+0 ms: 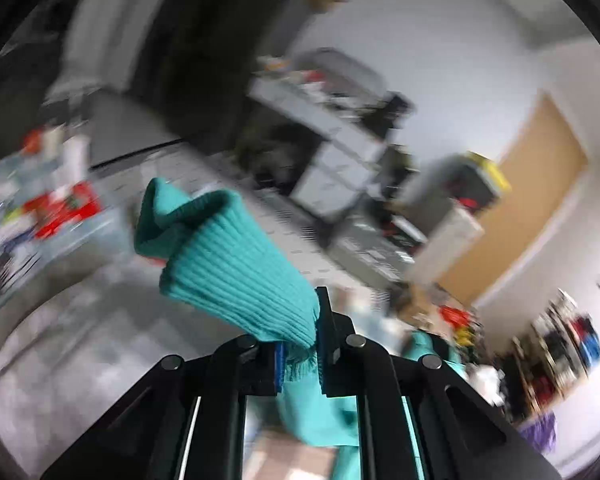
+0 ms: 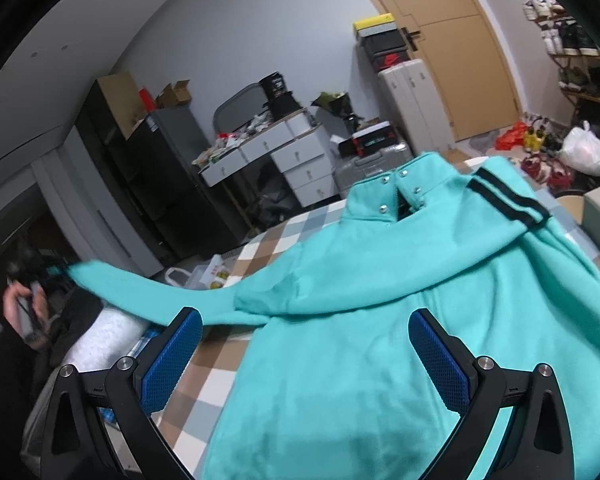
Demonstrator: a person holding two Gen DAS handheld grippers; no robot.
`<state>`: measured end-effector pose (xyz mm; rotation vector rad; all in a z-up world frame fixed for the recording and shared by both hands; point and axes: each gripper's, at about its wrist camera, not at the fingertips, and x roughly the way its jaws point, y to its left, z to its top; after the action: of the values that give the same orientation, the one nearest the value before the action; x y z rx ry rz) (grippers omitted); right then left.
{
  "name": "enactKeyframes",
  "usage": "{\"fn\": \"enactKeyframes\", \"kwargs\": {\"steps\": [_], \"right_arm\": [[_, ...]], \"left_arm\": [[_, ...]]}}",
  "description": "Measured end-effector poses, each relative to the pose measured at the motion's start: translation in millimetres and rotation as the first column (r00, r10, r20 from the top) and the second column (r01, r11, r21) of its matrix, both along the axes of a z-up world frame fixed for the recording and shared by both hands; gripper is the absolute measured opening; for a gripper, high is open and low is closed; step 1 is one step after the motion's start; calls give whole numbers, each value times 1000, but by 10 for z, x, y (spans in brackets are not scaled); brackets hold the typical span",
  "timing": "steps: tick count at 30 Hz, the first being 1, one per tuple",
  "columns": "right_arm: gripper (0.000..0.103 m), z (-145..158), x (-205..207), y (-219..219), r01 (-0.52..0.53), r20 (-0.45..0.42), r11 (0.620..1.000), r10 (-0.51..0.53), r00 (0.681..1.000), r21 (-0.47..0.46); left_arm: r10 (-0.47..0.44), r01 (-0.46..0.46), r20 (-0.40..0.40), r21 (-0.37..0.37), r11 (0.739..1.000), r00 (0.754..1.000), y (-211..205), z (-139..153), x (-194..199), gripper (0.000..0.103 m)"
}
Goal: Fold large clothes
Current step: 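Grasp the other sleeve cuff with the left gripper and lift it, then lay the held sleeve across the sweatshirt body and open the left gripper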
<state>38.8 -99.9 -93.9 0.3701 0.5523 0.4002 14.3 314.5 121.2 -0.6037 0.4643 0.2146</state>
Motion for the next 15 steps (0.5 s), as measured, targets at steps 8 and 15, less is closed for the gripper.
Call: {"fn": "enactKeyframes", "kwargs": {"steps": [8, 15], "right_arm": [[103, 24, 83, -326, 125, 16, 992, -125, 992, -24], [103, -115, 167, -1164, 429, -76, 902, -426, 902, 38]], "left_arm": [[-370, 359, 34, 176, 917, 928, -1894, 630, 818, 7], [-629, 627, -37, 138, 766, 776, -3507, 153, 1592, 6]]}}
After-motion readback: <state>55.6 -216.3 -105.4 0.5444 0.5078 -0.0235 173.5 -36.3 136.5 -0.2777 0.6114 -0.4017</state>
